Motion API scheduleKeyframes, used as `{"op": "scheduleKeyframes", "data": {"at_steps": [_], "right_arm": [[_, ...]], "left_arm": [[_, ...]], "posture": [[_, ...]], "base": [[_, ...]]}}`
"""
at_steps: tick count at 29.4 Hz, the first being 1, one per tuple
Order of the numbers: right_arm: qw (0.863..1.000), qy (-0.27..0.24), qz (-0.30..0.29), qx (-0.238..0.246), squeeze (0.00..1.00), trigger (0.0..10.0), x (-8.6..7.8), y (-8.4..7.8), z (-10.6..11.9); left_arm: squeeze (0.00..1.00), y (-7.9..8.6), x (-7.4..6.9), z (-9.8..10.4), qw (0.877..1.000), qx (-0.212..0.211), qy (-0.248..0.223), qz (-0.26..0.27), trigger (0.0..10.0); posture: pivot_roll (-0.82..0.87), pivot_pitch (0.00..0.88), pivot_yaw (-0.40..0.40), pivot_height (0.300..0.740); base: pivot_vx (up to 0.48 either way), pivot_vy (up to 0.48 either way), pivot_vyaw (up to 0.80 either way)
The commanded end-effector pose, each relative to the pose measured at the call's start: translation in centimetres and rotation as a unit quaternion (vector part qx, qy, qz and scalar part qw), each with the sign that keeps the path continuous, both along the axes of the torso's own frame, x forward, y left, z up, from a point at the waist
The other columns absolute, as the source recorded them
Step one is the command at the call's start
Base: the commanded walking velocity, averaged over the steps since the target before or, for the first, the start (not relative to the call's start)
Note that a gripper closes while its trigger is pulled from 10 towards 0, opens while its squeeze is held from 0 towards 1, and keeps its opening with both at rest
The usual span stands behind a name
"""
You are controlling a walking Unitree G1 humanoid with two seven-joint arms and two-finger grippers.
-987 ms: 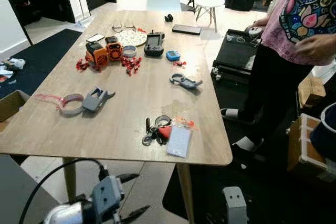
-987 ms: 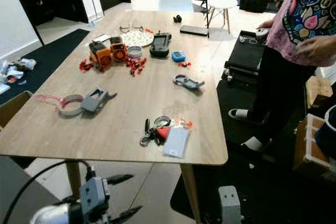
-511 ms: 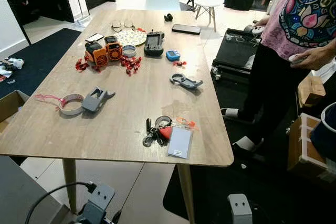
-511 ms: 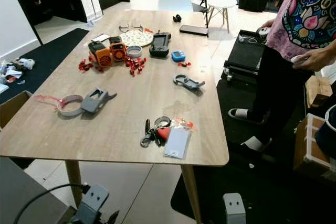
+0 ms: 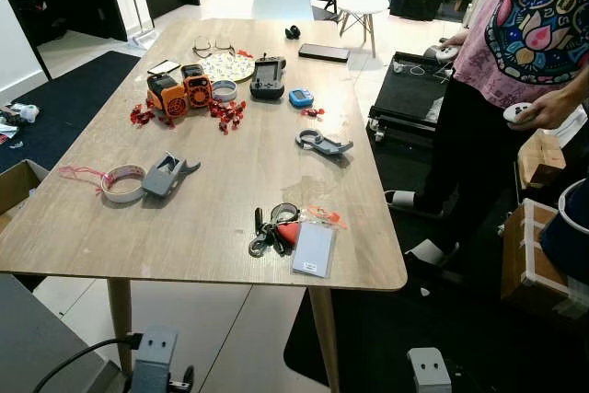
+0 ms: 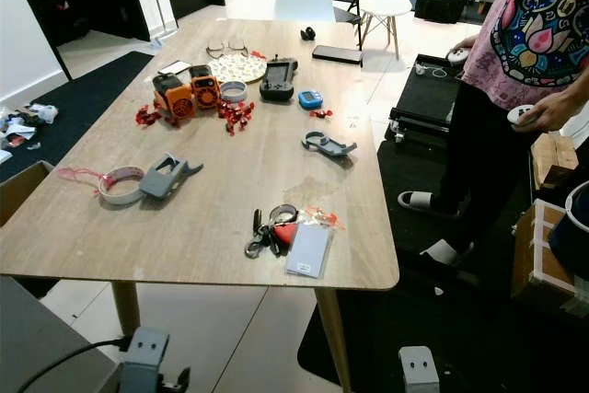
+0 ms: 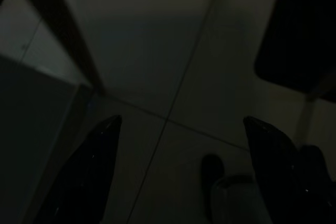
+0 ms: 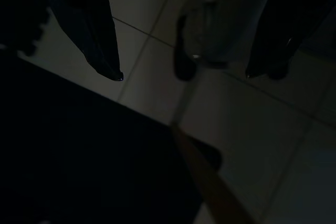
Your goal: Hang keys on a hook
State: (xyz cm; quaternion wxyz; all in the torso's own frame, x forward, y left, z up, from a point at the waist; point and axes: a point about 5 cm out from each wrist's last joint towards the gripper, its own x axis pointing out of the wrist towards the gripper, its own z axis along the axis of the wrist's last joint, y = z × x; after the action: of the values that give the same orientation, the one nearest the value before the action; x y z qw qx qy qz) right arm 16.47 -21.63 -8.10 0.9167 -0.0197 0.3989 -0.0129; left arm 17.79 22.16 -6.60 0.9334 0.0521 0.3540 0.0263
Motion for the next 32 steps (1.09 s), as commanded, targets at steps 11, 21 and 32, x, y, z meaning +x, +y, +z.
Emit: {"op": "scheduleKeyframes", "data": {"at_steps": [11, 21, 32], "right_arm": [[0.950, -0.147, -0.211, -0.175, 0.00, 10.0, 2.3, -11.6, 6.4], [0.881, -0.379, -0.233, -0.162, 0.00, 10.0, 9.2, -13.6, 15.4], [0.839, -0.538, -0.073, -0.023, 0.00, 10.0, 16.7, -7.0, 23.5]], "left_arm": [[0.00, -0.9, -0.8, -1.0, 1.000, -0.013, 0.023, -0.009, 10.0], [0.00, -0.8, -1.1, -1.3, 0.999, -0.011, 0.040, -0.008, 10.0], [0.00, -0.6, -1.6, -1.6, 0.998, -0.010, 0.053, -0.007, 10.0]], "posture": [[0.01, 0.050, -0.010, 0.740], [0.01, 0.055, -0.011, 0.740], [0.01, 0.058, -0.017, 0.740]], "base": [[0.000, 0.000, 0.00], [0.000, 0.000, 0.00], [0.000, 0.000, 0.00]]}}
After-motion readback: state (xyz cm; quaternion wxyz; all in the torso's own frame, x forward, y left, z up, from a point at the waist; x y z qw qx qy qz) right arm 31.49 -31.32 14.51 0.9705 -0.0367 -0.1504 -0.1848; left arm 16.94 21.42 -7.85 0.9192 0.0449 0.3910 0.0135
